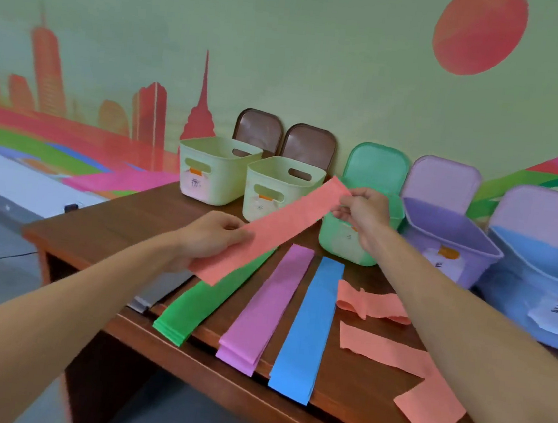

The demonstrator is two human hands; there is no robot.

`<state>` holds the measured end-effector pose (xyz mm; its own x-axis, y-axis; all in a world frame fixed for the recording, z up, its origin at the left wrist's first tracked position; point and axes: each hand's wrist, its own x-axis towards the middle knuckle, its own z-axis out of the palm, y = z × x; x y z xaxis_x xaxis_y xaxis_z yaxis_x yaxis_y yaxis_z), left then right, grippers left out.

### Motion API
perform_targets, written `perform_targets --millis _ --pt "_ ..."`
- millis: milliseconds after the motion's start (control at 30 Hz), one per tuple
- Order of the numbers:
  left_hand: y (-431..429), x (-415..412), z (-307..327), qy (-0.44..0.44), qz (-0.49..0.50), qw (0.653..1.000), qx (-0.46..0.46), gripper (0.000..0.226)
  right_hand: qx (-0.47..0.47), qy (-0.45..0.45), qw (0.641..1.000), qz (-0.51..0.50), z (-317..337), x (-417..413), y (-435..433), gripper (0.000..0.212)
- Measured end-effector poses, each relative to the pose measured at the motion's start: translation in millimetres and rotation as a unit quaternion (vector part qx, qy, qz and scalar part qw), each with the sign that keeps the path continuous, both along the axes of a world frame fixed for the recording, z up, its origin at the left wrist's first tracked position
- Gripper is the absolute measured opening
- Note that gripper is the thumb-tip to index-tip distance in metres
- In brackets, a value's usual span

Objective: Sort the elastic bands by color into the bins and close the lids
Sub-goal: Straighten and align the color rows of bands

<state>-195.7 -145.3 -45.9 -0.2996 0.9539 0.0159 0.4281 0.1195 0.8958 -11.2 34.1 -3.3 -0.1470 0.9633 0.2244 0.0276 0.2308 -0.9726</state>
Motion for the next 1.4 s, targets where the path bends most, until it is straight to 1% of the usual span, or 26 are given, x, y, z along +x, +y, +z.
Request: perform_targets --millis 100,233,333,400,533,700,867,933,1000,1067,1167,1233,1267,1333,1400 --pt "-12.4 -38.3 -8.7 0.023 0.046 0.999 0.007 0.017 0.045 -0.103 0.994 0.009 -9.5 -45.5 2.4 0.016" --pt "-27.4 -86.0 -17.1 0.052 0.085 0.995 -0.010 0.016 0.143 -0.244 0.959 0.032 -22.2 -100.0 6.2 0.011" --pt "-34.7 -114.6 -26.7 0.050 0.127 0.991 -0.015 0.016 0.181 -0.303 0.934 0.051 -35.2 -138.0 10.4 0.007" --pt "-37.5 -128.2 -33.8 0.057 0.150 0.987 -0.017 0.016 0.195 -0.336 0.920 0.049 -46.3 -162.0 14.1 0.010" --pt "-38.5 -149.2 -49.9 0.078 0.180 0.980 -0.035 0.015 0.230 -0.403 0.885 0.045 -66.5 -199.3 15.8 0.006" --pt "-33.5 -157.4 -59.1 0.133 0.180 0.972 -0.067 0.014 0.224 -0.437 0.869 0.052 -86.7 -222.8 18.3 0.009" --pt "-28.6 -154.2 -57.8 0.174 0.176 0.965 -0.088 0.023 0.231 -0.473 0.848 0.058 -97.0 -227.2 23.8 0.011" --pt "-28.2 -155.4 -57.6 0.175 0.178 0.963 -0.097 0.025 0.242 -0.476 0.843 0.057 -99.8 -228.4 25.9 0.012" --pt "-27.7 -156.3 -57.2 0.178 0.178 0.961 -0.114 0.032 0.251 -0.481 0.838 0.055 -101.5 -231.1 26.2 0.012" --pt "-27.2 -155.1 -57.3 0.216 0.171 0.951 -0.137 0.038 0.261 -0.496 0.826 0.055 -102.8 -235.0 26.5 0.012" --pt "-27.7 -151.4 -58.5 0.321 0.175 0.917 -0.157 0.037 0.282 -0.537 0.794 0.047 -102.1 -236.7 23.1 0.017" --pt "-28.6 -147.9 -56.3 0.370 0.171 0.900 -0.155 0.036 0.299 -0.540 0.785 0.040 -100.2 -232.8 20.7 0.021" --pt "-28.4 -145.9 -54.8 0.378 0.164 0.899 -0.147 0.035 0.305 -0.533 0.788 0.042 -98.3 -229.4 19.8 0.022" --pt "-27.5 -139.6 -52.6 0.378 0.147 0.906 -0.118 0.031 0.314 -0.515 0.796 0.056 -94.1 -218.9 18.9 0.023" --pt "-24.0 -130.6 -51.7 0.363 0.125 0.921 -0.067 0.023 0.327 -0.519 0.787 0.072 -87.3 -201.4 20.7 0.020"
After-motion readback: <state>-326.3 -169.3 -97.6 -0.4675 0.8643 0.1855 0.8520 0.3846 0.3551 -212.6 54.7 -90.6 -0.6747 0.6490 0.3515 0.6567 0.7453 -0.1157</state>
